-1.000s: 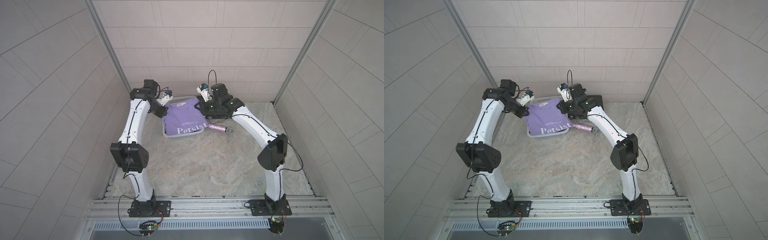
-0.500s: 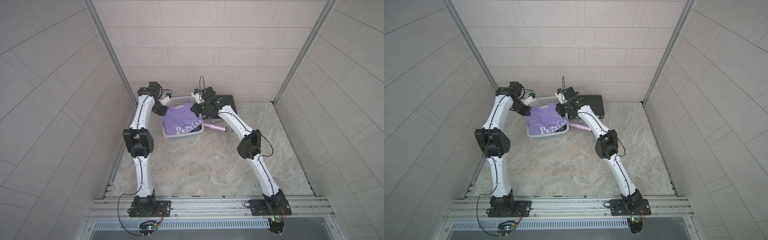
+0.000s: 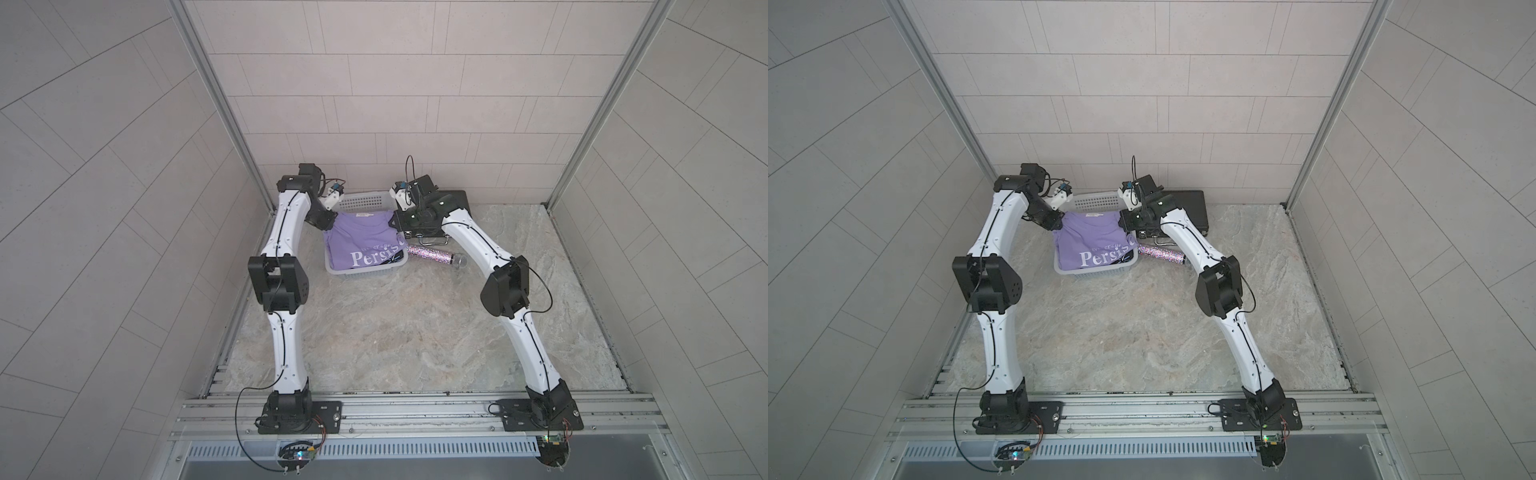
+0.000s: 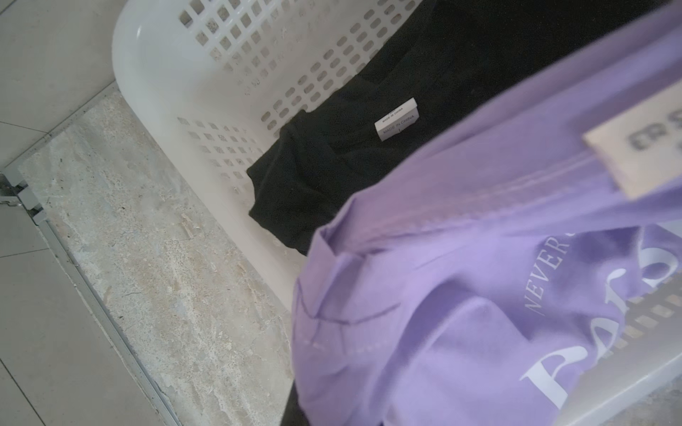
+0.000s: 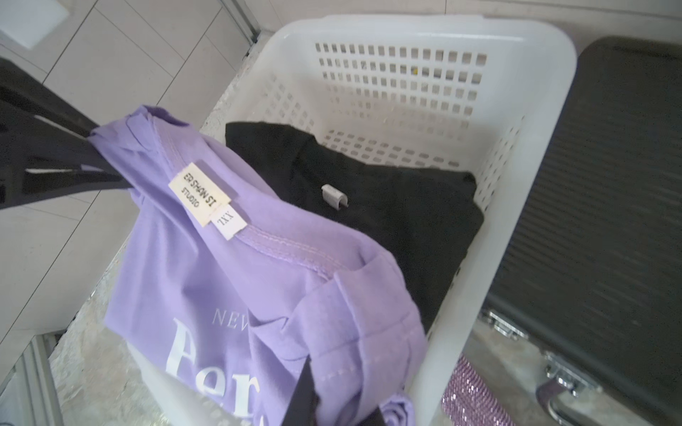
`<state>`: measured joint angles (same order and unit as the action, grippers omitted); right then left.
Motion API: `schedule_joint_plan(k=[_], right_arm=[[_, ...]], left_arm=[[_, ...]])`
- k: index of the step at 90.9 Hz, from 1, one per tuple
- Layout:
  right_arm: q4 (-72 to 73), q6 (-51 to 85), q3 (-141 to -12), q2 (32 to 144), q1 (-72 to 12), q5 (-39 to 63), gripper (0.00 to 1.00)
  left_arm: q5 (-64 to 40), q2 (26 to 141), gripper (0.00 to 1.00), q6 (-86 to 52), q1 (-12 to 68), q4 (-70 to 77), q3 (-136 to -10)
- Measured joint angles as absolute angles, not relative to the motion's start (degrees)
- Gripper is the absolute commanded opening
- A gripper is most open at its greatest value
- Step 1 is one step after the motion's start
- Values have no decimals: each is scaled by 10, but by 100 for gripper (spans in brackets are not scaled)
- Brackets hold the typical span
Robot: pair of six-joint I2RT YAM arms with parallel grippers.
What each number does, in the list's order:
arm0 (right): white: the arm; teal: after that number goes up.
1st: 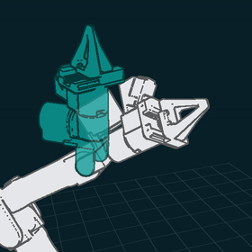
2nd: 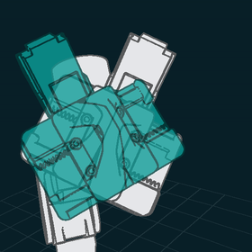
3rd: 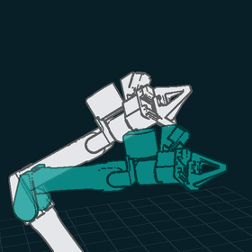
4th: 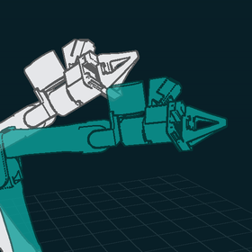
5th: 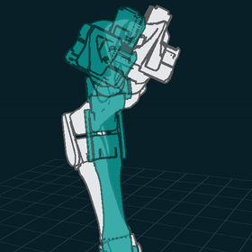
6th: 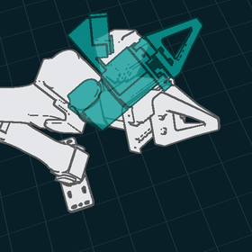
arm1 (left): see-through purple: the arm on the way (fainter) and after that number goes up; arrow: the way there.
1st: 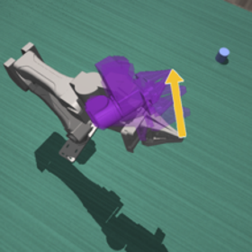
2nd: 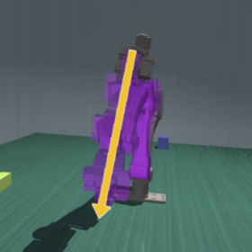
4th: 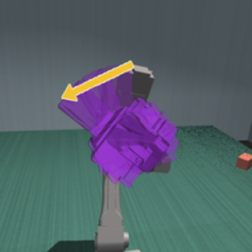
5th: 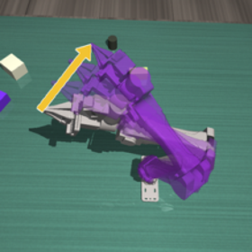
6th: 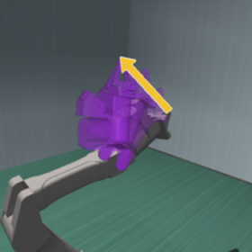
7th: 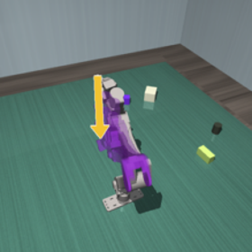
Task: Put the folded t-shirts into the basket
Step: Place the T-shirt in the bin.
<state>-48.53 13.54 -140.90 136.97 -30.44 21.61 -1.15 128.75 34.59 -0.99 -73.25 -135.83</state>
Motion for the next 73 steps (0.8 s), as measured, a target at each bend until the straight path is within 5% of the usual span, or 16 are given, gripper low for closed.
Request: schedule_joint_plan(k=[39,73], right_arm=[[-430,124,-1166,1078,-339,223,0],[-391,109,-1020,1014,-348,223,0]], left_arm=[[-88,1046,0,364,-10,-755,-1230],[-119,923,0,369,-9,-747,-1097]])
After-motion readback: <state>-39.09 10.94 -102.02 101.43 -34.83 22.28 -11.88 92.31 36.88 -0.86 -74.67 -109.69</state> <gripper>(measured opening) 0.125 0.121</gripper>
